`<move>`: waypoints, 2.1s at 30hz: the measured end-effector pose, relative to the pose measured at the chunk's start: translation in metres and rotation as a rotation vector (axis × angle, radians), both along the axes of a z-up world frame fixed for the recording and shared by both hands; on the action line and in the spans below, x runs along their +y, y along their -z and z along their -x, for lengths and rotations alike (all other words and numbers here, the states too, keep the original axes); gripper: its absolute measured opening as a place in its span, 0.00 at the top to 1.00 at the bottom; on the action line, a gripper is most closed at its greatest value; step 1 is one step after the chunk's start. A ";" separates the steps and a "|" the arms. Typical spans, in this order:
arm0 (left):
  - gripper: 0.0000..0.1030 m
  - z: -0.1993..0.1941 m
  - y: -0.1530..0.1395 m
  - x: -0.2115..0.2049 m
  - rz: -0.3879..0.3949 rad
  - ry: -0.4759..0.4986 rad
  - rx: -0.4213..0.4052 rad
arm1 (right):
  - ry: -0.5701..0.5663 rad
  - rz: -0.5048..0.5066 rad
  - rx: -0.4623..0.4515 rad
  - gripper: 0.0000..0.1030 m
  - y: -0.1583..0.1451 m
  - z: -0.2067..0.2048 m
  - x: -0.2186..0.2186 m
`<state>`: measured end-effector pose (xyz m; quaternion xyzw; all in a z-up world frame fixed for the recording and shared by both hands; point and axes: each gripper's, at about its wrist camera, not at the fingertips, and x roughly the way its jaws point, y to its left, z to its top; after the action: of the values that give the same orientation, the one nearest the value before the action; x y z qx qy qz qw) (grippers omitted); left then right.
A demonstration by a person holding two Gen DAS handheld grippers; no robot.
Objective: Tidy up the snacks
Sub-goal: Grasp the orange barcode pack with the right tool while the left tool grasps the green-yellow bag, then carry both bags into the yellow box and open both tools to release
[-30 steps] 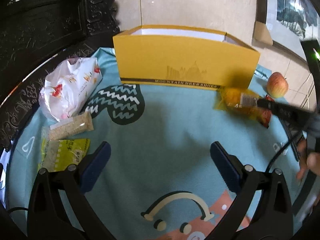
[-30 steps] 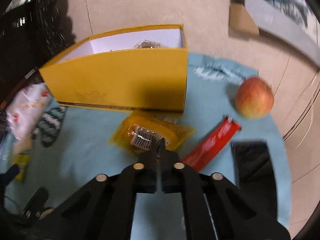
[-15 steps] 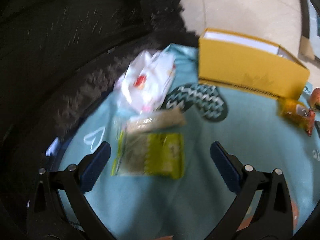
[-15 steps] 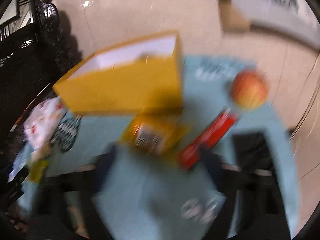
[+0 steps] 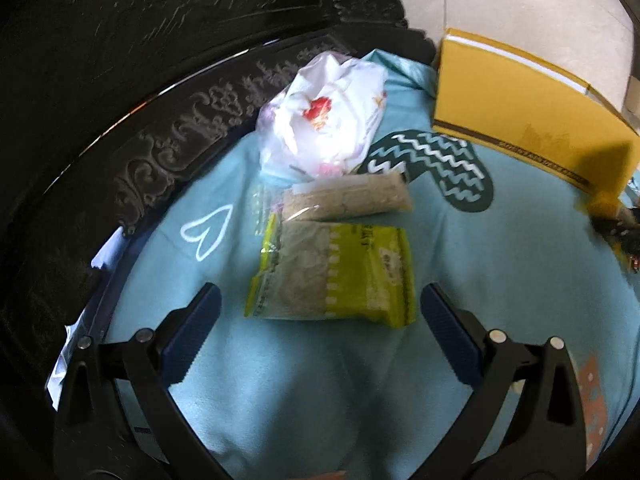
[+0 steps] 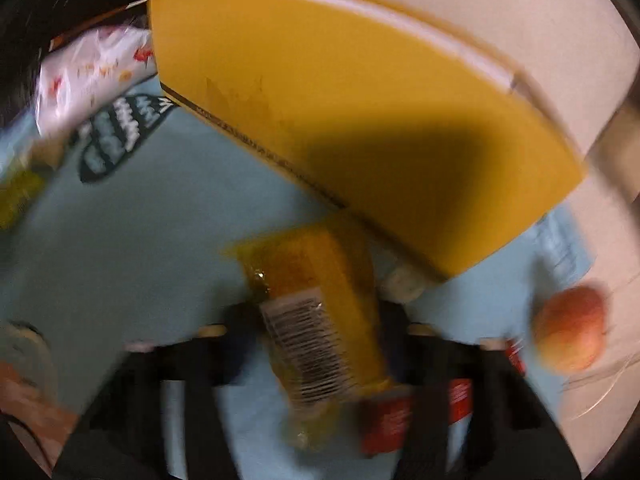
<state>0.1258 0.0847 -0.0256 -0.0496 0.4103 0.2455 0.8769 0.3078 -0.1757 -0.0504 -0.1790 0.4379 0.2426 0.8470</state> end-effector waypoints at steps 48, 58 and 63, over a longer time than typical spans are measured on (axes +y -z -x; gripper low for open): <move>0.81 -0.036 -0.069 -0.073 0.068 0.283 -0.119 | 0.031 -0.462 -0.095 0.62 -0.087 0.110 -0.025; 0.81 -0.105 -0.118 -0.114 0.040 0.383 -0.143 | 0.151 -0.398 -0.245 0.62 -0.142 0.067 -0.042; 0.81 -0.164 -0.138 -0.125 0.019 0.407 -0.174 | 0.239 -0.342 -0.319 0.63 -0.147 0.015 -0.036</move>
<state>0.2898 -0.0400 0.1127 0.0051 0.3370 0.0547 0.9399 0.2925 -0.2114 0.0964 -0.0164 0.2695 0.1800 0.9459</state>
